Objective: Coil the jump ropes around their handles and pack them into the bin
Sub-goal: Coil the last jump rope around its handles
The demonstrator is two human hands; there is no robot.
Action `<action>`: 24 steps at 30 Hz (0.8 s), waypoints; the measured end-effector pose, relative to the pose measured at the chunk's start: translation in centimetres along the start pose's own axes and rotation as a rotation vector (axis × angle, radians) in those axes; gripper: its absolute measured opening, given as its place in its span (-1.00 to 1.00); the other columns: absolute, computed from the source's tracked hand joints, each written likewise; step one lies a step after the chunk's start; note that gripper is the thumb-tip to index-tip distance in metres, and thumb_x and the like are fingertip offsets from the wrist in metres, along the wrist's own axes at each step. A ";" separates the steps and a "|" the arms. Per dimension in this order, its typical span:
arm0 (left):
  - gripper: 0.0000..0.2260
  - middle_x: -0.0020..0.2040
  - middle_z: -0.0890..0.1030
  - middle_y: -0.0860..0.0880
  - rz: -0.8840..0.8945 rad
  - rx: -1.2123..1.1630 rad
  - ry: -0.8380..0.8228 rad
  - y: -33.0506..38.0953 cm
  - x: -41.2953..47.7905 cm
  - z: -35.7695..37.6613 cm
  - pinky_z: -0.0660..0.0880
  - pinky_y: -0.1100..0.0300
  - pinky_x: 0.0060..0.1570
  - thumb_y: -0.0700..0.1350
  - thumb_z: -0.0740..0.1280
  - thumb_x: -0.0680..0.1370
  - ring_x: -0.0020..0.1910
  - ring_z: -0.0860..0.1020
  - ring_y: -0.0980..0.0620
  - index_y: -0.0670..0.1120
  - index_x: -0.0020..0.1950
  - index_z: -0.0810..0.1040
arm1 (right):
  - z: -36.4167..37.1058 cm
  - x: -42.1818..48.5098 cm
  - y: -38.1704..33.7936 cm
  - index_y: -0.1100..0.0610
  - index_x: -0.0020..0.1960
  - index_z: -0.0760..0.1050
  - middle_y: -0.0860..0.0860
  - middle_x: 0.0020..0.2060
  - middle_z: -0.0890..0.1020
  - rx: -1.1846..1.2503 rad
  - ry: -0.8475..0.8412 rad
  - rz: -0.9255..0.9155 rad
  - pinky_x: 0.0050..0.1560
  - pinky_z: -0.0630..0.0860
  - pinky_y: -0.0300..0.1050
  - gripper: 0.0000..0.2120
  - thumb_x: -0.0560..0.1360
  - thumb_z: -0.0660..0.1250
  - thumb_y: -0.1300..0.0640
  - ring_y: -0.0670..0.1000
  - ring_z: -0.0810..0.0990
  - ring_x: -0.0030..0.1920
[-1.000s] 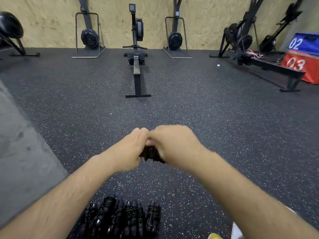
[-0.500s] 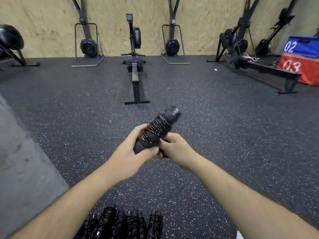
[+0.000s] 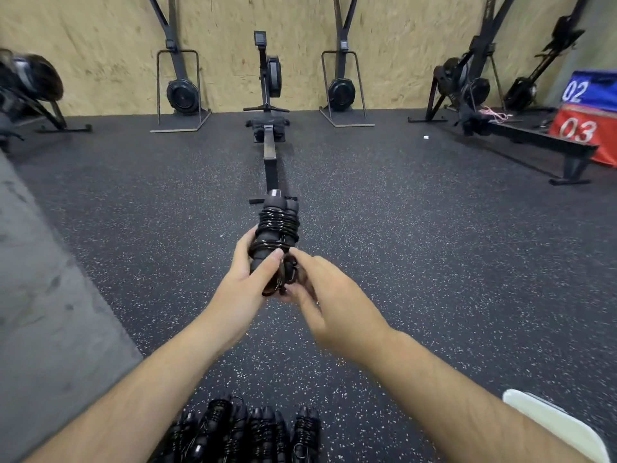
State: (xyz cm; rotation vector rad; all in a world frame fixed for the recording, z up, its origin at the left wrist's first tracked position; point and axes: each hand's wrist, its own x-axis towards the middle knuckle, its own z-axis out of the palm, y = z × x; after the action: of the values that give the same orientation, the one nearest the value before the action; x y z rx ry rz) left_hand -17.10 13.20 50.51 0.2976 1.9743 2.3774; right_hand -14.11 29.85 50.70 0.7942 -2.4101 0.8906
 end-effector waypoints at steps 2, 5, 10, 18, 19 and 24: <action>-0.36 0.35 0.57 -0.04 0.033 -0.049 -0.033 0.0 -0.1 0.0 0.52 0.01 -0.10 0.04 0.45 0.48 0.09 0.62 -0.06 0.30 0.49 0.27 | -0.3 0.2 0.6 0.23 0.45 0.40 0.06 0.01 0.50 -0.045 0.055 -0.093 0.05 0.42 -0.24 -0.59 0.64 0.21 0.13 -0.02 0.45 -0.01; -0.38 0.28 0.63 0.06 0.031 -0.121 -0.084 0.3 -0.4 0.6 0.50 -0.05 -0.11 -0.14 0.34 0.61 0.01 0.65 -0.06 0.23 0.56 0.17 | -0.9 0.6 1.2 0.22 0.33 0.55 0.10 0.11 0.49 0.120 0.230 -0.089 0.13 0.44 -0.30 -0.65 0.55 0.38 0.29 -0.06 0.48 0.07; -0.47 0.26 0.64 -0.01 -0.017 -0.169 -0.151 0.2 -0.5 0.8 0.50 -0.07 -0.10 -0.21 0.17 0.67 -0.06 0.66 -0.10 0.23 0.56 0.19 | -1.5 0.8 0.9 0.16 0.31 0.58 0.02 0.01 0.61 0.278 0.236 -0.071 0.04 0.56 -0.03 -0.62 0.51 0.43 0.31 0.04 0.57 0.02; -0.48 0.27 0.61 -0.21 -0.014 -0.237 -0.158 0.9 -0.1 0.5 0.53 0.01 -0.21 -0.13 0.19 0.63 -0.07 0.62 -0.25 0.25 0.54 0.23 | -2.6 0.8 2.4 0.17 0.18 0.65 0.02 -0.18 0.53 -0.156 0.153 -0.136 -0.20 0.47 -0.11 -0.76 0.56 0.32 0.27 0.04 0.48 -0.19; -0.48 0.26 0.62 -0.21 -0.014 -0.230 -0.161 0.8 -0.2 0.6 0.52 0.01 -0.21 -0.13 0.19 0.63 -0.07 0.62 -0.25 0.25 0.54 0.23 | -2.6 0.9 2.2 0.19 0.16 0.65 0.04 -0.19 0.53 -0.213 0.139 -0.154 -0.23 0.48 -0.08 -0.77 0.55 0.31 0.27 0.06 0.48 -0.20; -0.44 0.27 0.63 -0.14 -0.018 -0.237 -0.121 0.4 -0.1 1.0 0.50 0.01 -0.15 -0.13 0.24 0.59 -0.01 0.63 -0.09 0.23 0.55 0.23 | -1.5 0.6 1.1 0.22 0.08 0.66 0.04 -0.18 0.57 -0.186 0.153 -0.162 -0.22 0.51 -0.04 -0.82 0.55 0.32 0.23 0.08 0.52 -0.19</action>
State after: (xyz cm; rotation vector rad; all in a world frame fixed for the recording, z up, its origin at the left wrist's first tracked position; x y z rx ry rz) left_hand -16.74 14.11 51.08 0.3996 1.6188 2.4838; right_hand -14.98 31.41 51.63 0.8058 -2.2211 0.6305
